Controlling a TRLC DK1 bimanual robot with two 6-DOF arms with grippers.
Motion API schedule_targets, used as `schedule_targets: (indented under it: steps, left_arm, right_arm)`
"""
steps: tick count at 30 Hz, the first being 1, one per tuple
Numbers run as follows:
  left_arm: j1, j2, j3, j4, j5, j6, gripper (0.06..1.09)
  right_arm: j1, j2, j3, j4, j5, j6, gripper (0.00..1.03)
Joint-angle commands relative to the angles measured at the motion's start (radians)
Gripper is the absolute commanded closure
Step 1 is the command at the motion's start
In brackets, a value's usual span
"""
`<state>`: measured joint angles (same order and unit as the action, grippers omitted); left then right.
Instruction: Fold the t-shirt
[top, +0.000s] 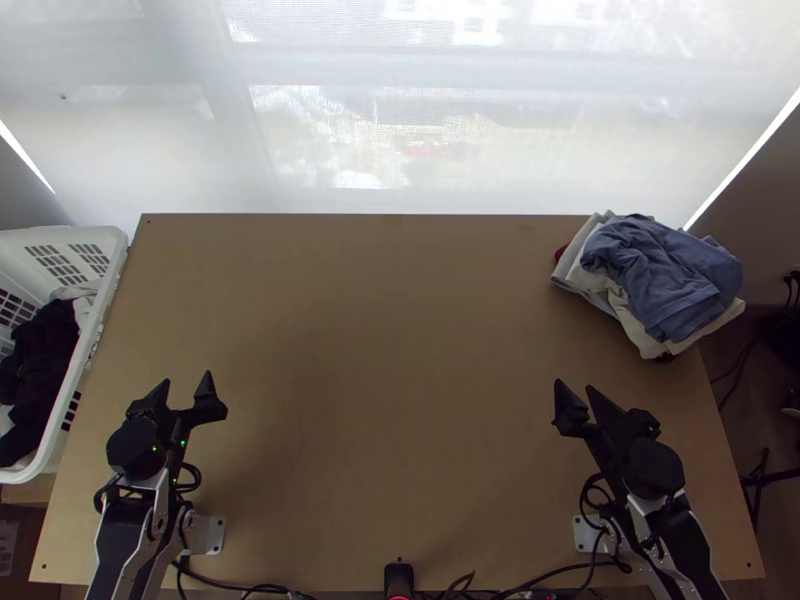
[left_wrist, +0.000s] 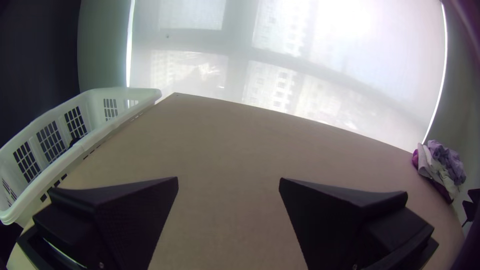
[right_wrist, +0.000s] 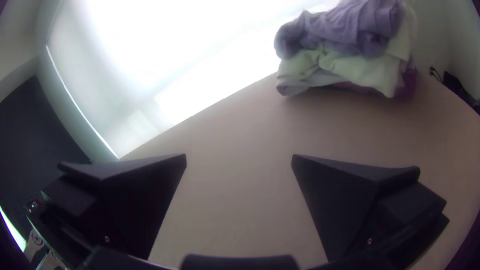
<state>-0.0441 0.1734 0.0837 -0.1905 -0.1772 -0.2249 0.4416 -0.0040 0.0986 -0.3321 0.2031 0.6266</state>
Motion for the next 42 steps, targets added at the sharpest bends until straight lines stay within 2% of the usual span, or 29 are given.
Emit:
schedule_targets:
  steps: [1, 5, 7, 9, 11, 15, 18, 22, 25, 26, 28, 30, 32, 35, 37, 42]
  left_arm:
    - [0.003, -0.014, 0.001, 0.003, -0.005, -0.001, 0.1]
    - [0.004, -0.028, 0.001, 0.005, -0.007, 0.007, 0.1]
    - [0.004, -0.041, 0.005, 0.011, -0.007, 0.03, 0.1]
    - [0.001, -0.055, 0.019, 0.023, -0.016, 0.087, 0.1]
    - [-0.005, -0.055, 0.024, 0.036, -0.062, 0.13, 0.1]
    - [0.009, -0.023, 0.039, 0.042, -0.151, 0.131, 0.1]
    - [0.021, 0.051, 0.111, -0.04, -0.156, 0.088, 0.1]
    - [0.092, 0.275, 0.234, -0.104, -0.156, 0.085, 0.1]
    - [0.105, 0.472, 0.369, -0.187, -0.153, 0.085, 0.1]
    - [0.112, 0.534, 0.416, -0.224, -0.153, 0.084, 0.1]
    - [0.119, 0.644, 0.508, -0.299, -0.148, 0.071, 0.1]
    - [0.127, 0.738, 0.605, -0.389, -0.142, 0.024, 0.1]
    - [0.141, 0.813, 0.692, -0.494, -0.111, -0.036, 0.1]
    - [0.141, 0.876, 0.814, -0.596, -0.064, -0.088, 0.1]
    - [0.141, 0.893, 0.893, -0.641, -0.061, -0.122, 0.1]
    - [0.188, 0.908, 1.044, -0.699, -0.061, -0.156, 0.1]
  right_arm:
    - [0.054, -0.002, 0.01, 0.104, 0.002, -0.153, 0.05]
    - [0.069, -0.001, 0.006, 0.166, 0.001, -0.347, 0.05]
    - [0.089, -0.001, 0.004, 0.18, 0.001, -0.381, 0.05]
    - [0.111, -0.001, 0.006, 0.177, -0.001, -0.386, 0.05]
    - [0.14, -0.002, 0.006, 0.146, -0.001, -0.381, 0.05]
    - [0.171, -0.002, 0.009, 0.128, 0.001, -0.393, 0.05]
    - [0.172, -0.002, 0.015, 0.145, 0.002, -0.424, 0.05]
    - [0.161, 0.001, 0.027, 0.154, 0.03, -0.452, 0.05]
    - [0.163, -0.001, 0.033, 0.192, 0.039, -0.604, 0.05]
    - [0.169, -0.001, 0.049, 0.188, 0.036, -0.686, 0.05]
    - [0.244, -0.002, 0.075, 0.182, 0.015, -0.949, 0.05]
    - [0.282, -0.002, 0.067, 0.142, 0.016, -1.111, 0.05]
    - [0.29, -0.002, 0.069, 0.093, 0.021, -1.147, 0.05]
    - [0.282, -0.002, 0.073, 0.105, 0.171, -1.157, 0.05]
    - [0.25, -0.002, 0.078, 0.074, 0.216, -1.145, 0.05]
    - [0.215, 0.009, 0.112, 0.047, 0.22, -1.114, 0.05]
